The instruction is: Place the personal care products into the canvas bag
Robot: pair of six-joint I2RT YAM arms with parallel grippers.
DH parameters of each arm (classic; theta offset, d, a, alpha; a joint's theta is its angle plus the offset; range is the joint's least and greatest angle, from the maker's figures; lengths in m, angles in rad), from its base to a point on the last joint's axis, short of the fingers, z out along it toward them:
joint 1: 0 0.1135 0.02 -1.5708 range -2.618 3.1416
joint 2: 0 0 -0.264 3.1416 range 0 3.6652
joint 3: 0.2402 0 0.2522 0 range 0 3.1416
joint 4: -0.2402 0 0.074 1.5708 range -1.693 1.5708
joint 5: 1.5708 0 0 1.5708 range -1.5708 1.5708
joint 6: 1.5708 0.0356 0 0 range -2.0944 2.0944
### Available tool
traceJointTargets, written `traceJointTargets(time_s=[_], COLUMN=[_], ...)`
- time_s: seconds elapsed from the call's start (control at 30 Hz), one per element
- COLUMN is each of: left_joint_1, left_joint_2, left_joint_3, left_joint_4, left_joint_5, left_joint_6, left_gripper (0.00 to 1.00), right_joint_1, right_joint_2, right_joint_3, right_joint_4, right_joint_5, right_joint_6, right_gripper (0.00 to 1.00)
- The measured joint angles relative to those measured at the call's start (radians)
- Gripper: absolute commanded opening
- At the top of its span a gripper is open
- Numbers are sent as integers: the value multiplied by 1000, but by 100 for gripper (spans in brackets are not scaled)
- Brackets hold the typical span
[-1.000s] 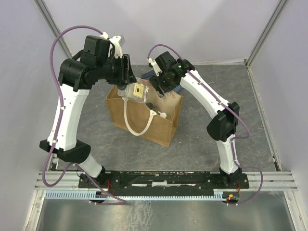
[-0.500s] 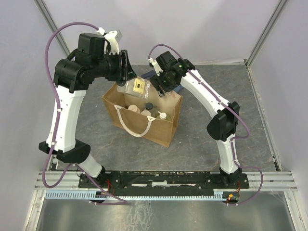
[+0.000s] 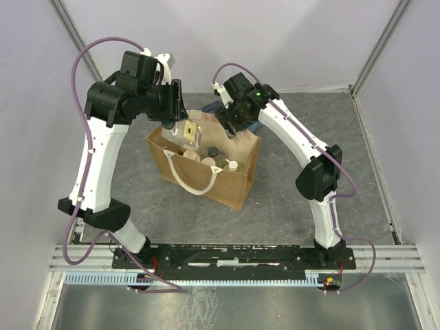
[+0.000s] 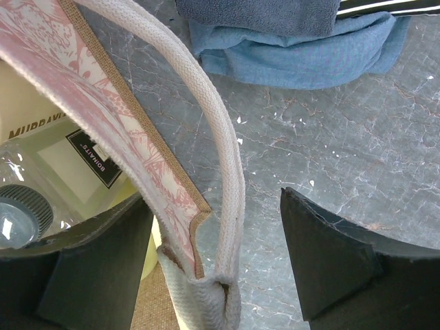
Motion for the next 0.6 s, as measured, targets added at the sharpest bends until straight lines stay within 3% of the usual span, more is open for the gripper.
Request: traceJointTargets(time_s=[0.6], left_joint_1=[86], left_joint_2=[35], left_joint_3=[-186], left_joint_4=[-38], left_joint_5=[-180], left_joint_6=[70], left_gripper=[3], right_joint_1=[-8], right_joint_2=[-1], right_joint_3=[-32], right_joint_4=[16], right_joint_5=[-15], right_joint_6=[1], right_gripper=[81])
